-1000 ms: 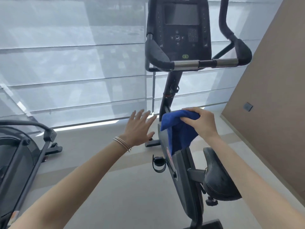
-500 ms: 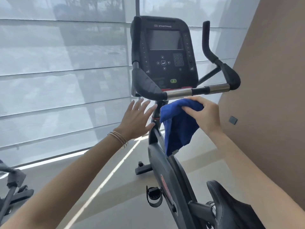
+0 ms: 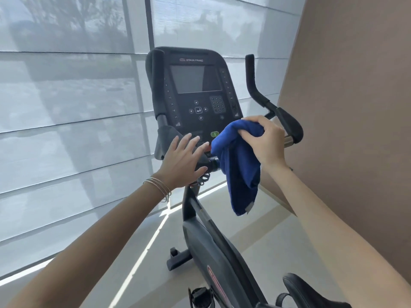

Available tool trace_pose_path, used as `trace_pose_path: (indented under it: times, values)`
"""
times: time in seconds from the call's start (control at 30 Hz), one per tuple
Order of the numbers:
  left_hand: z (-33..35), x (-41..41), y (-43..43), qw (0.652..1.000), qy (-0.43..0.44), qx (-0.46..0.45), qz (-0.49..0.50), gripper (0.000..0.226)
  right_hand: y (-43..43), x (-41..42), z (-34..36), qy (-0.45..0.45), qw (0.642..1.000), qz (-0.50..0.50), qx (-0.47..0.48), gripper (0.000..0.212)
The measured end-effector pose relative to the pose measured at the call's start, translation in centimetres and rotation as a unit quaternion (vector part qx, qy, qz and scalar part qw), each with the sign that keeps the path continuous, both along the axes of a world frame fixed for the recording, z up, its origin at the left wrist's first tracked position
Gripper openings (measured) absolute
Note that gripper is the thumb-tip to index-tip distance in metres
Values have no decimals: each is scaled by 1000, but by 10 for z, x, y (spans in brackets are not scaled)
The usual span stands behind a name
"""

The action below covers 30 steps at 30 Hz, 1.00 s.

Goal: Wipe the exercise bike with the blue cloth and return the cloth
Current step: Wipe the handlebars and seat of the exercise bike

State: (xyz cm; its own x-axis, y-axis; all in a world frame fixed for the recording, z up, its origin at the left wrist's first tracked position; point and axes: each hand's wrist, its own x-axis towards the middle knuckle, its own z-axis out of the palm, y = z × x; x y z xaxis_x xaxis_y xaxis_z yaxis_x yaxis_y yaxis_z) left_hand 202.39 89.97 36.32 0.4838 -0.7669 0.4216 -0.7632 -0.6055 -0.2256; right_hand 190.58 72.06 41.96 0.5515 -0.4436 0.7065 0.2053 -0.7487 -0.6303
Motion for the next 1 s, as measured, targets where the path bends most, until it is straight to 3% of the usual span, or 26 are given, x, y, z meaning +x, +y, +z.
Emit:
trace_pose_path:
  times: [0.23, 0.33, 0.47, 0.6, 0.8, 1.0]
  values:
    - [-9, 20, -1, 1000, 23, -4, -10, 66, -7, 14, -5, -61, 997, -35, 18, 19]
    - [-15, 19, 1, 999, 12, -24, -17, 63, -7, 10, -38, 8, 997, 1, -78, 19]
    - [-16, 18, 0, 999, 10, -38, -18, 66, -18, -3, -80, 115, 990, 41, -64, 26]
    - [-16, 16, -2, 999, 8, -44, -14, 68, -21, -11, -106, 179, 971, 86, -135, 22]
    - [-15, 16, -1, 999, 13, -48, -16, 68, 6, 3, -109, 99, 986, 58, -123, 14]
    - [-16, 17, -1, 999, 15, -43, -12, 64, -7, 3, -68, 13, 996, 13, -93, 12]
